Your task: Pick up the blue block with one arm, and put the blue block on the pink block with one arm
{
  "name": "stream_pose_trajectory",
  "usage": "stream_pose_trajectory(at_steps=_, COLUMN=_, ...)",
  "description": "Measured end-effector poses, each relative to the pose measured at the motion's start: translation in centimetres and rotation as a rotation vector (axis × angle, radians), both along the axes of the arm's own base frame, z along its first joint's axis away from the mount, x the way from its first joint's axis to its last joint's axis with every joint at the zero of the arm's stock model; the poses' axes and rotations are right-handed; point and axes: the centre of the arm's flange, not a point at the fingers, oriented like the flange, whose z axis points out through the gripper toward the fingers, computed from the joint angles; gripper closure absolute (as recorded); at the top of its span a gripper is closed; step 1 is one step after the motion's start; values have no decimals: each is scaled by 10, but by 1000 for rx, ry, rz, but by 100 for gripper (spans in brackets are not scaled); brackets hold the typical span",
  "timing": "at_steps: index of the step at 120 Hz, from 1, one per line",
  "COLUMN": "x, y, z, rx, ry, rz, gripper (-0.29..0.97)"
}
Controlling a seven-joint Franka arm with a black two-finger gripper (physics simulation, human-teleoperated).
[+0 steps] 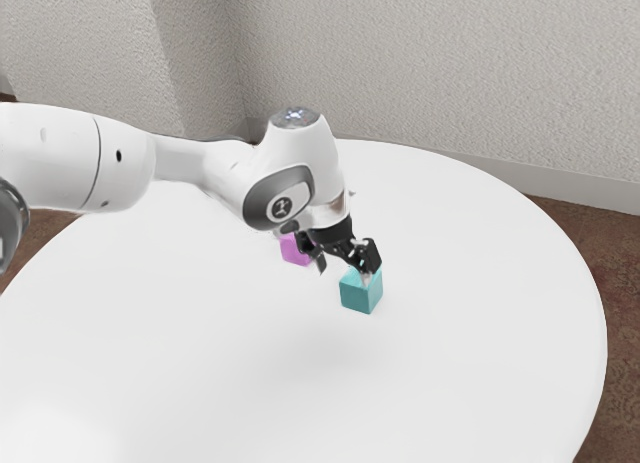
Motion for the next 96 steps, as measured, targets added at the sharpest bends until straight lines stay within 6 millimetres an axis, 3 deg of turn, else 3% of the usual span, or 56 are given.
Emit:
stream_pose_trajectory(at_steps=11, x=13, y=4, z=1, rx=12, ry=42, rz=-14, gripper=0)
stream_pose_trajectory(at_steps=34, x=20, y=11, z=-20, rx=33, ry=129, rz=-44, gripper=0)
stream_pose_trajectory(at_steps=49, x=23, y=8, z=-21, rx=31, ry=127, rz=-61, gripper=0)
stream_pose_trajectory(at_steps=96, x=63, y=2, z=-30, rx=-3, ry=99, rz=-46, gripper=0)
